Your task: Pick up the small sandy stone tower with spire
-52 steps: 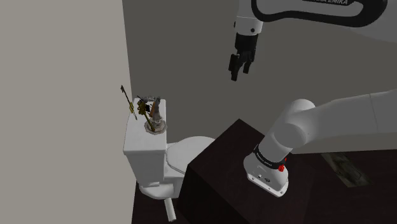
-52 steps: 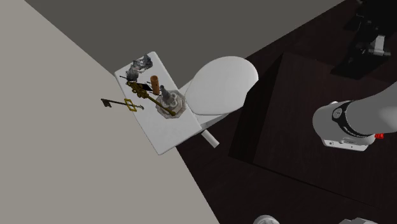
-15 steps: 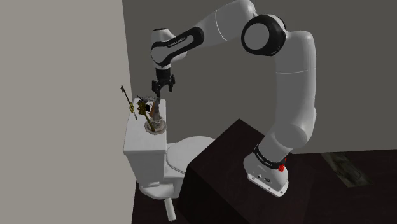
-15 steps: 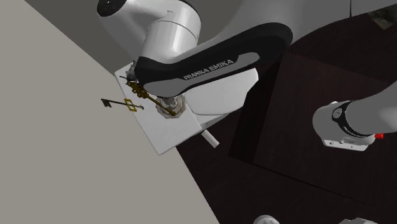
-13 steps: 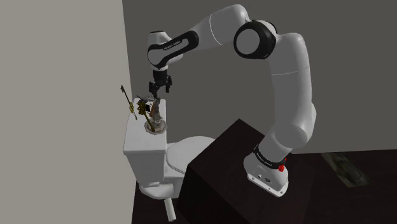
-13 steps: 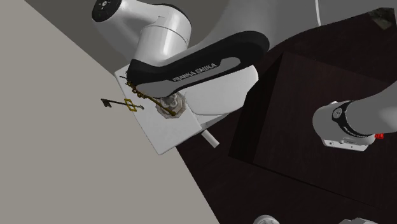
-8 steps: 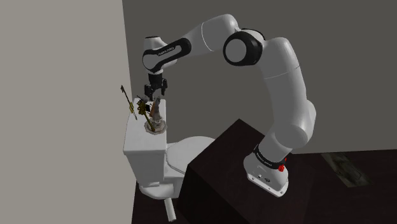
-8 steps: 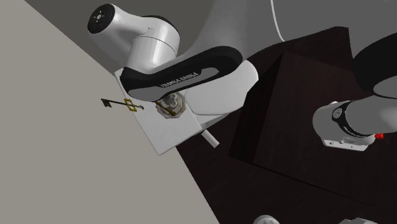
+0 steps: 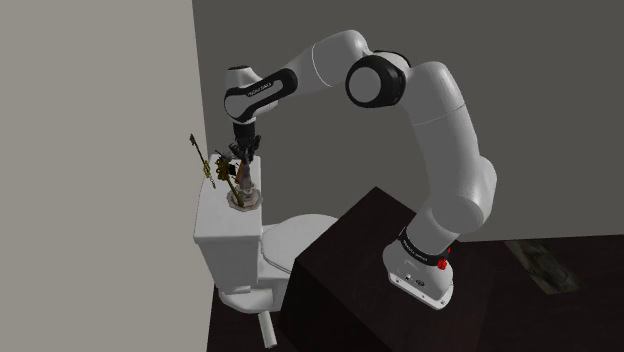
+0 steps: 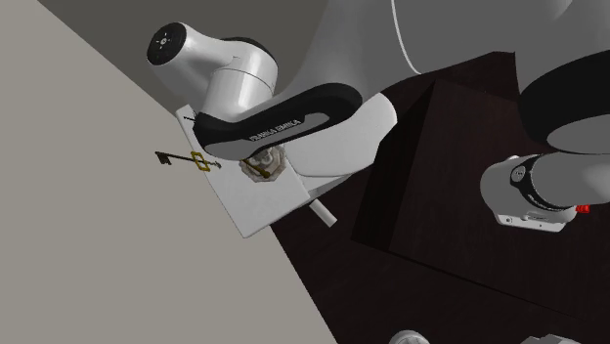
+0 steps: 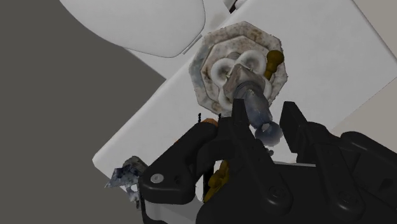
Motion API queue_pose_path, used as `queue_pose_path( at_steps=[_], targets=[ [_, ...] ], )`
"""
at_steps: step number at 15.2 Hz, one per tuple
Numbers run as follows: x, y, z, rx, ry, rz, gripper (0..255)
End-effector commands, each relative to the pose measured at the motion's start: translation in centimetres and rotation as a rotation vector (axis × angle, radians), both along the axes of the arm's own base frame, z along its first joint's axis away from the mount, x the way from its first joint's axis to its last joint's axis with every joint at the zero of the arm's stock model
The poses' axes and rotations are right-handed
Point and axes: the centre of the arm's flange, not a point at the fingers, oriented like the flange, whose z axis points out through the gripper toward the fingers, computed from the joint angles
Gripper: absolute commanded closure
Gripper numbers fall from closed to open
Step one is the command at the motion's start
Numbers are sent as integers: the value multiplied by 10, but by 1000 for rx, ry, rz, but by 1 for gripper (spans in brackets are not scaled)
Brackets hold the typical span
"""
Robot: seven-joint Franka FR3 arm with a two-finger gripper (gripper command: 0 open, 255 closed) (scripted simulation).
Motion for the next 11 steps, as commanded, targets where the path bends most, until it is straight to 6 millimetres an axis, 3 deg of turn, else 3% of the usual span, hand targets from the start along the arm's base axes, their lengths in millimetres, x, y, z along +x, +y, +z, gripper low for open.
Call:
queue_pose_path(
  at_steps=[1,8,11],
  targets=[
    [0,0,0,0,0,0,255],
    [0,0,-1,0,0,0,255],
    [0,0,15,0,0,0,255]
  ],
)
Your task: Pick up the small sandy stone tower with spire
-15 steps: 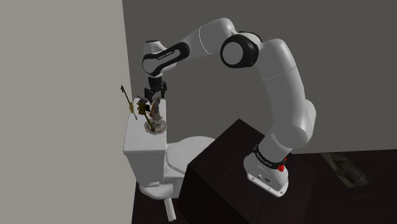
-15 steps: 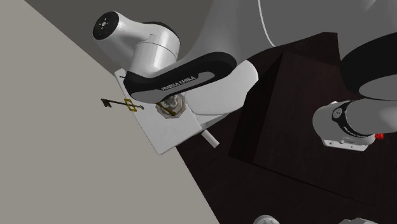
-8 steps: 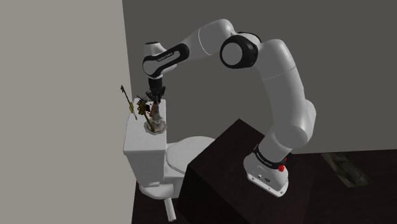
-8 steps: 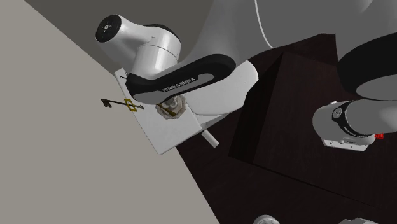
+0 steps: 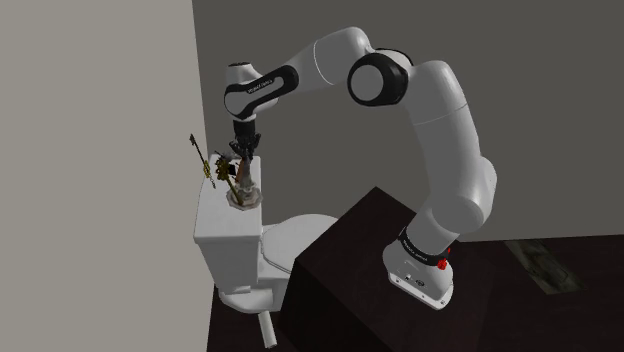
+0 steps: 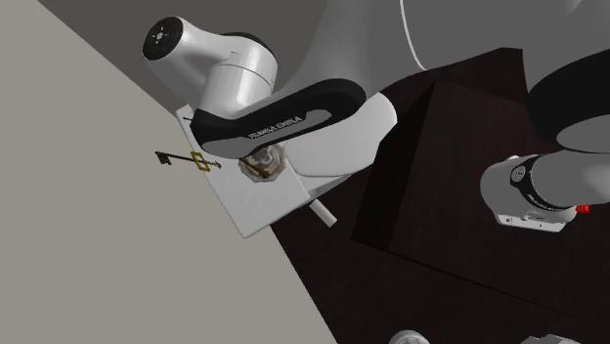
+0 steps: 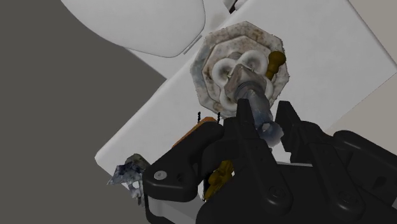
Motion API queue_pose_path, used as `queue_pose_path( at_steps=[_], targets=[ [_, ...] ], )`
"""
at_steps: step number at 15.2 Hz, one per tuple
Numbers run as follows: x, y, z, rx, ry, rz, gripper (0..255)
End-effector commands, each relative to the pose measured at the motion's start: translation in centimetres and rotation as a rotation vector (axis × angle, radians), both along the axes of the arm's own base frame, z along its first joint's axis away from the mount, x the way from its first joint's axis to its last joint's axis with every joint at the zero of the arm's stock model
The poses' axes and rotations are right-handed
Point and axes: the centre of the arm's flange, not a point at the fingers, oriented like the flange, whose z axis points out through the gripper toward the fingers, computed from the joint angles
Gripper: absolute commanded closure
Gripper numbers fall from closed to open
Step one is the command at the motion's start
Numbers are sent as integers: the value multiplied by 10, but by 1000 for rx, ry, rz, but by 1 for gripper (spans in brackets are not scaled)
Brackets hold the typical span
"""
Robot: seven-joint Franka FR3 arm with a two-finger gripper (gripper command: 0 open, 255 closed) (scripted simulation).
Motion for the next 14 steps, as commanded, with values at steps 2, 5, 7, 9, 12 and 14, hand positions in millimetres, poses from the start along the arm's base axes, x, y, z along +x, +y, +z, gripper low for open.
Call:
queue_pose_path(
  at_steps=[2,5,7,9,12,14],
  targets=[
    [1,0,15,0,-1,0,255],
    [1,0,31,0,-1,0,255],
    [1,0,42,0,-1,0,255],
    [1,0,52,0,-1,0,255],
    [1,0,68,0,-1,0,255],
    [1,0,69,0,-1,0,255]
  ],
)
